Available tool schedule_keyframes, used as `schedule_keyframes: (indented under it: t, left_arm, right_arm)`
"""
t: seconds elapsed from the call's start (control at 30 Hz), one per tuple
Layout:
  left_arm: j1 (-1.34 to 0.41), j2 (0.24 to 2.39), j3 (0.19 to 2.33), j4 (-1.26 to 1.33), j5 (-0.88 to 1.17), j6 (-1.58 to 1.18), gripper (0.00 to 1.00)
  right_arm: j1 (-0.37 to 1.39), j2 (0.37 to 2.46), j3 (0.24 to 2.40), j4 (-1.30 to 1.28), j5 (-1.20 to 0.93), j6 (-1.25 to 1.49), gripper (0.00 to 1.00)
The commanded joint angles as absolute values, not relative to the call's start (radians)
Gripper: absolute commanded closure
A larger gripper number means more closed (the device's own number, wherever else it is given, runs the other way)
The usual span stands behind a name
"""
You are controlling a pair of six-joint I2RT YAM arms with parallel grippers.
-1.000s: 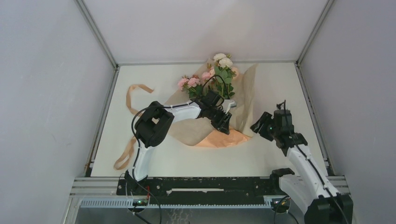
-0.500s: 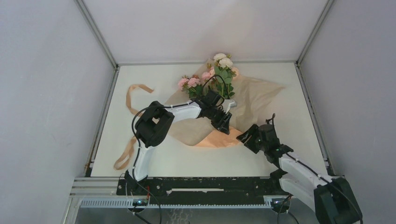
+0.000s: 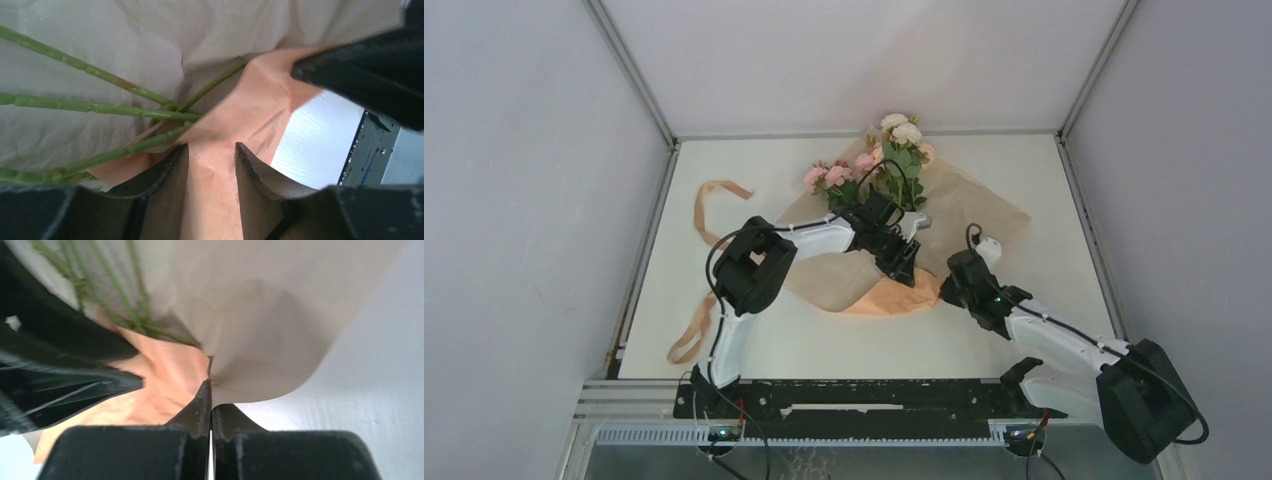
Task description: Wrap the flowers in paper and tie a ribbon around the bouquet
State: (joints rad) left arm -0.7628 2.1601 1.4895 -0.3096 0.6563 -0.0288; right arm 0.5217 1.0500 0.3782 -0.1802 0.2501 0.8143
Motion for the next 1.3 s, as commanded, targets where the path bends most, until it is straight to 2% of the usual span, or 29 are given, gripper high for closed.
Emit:
schedule_keyframes:
  t: [0.0,0.13,0.33,0.57,0.83,0.93,1.03,1.07,1.27]
  left_arm:
    - [-0.731,2.18,1.544,-0.37,0.595,-0.031,0.55]
    - [-0.706,2.174,1.56,-0.386,0.603,-0.018,0.55]
    - [-0.661,2.132,1.556,-0.424,0.668,-0.002,0.53]
    - [-0.594,2.033,1.541,-0.552,0.758,0.102,0.44]
    - [-0.448,1.956,1.538,-0.578,0.768,0.089,0.41]
    - [-0.376,1.898,1.556,-0.568,0.807,0.058,0.33]
    - [-0.362,1.811,1.559,-0.553,0.815,0.07,0.06]
    - [-0.367,1.785,1.549,-0.527,0.824,0.067,0.01]
    - [-0.387,1.778,1.51,-0.45,0.842,-0.035,0.0]
  right_arm:
    - [0.661,1.102,0.567,-0.29,0.498,0.552,1.0]
    - [0.748,1.197,0.709,-0.354,0.496,0.376,1.0]
    - [0.91,1.456,0.928,-0.523,0.627,0.227,1.0]
    - [1.056,1.641,1.019,-0.526,0.66,0.046,1.0]
    - [1.156,1.863,1.123,-0.561,0.719,-0.125,1.0]
    - [1.168,1.901,1.137,-0.57,0.702,-0.153,1.0]
    - [1.174,1.922,1.152,-0.58,0.703,-0.166,1.0]
    - [1.176,1.926,1.157,-0.581,0.704,-0.168,1.0]
    - [1.179,1.938,1.161,-0.578,0.712,-0.171,1.0]
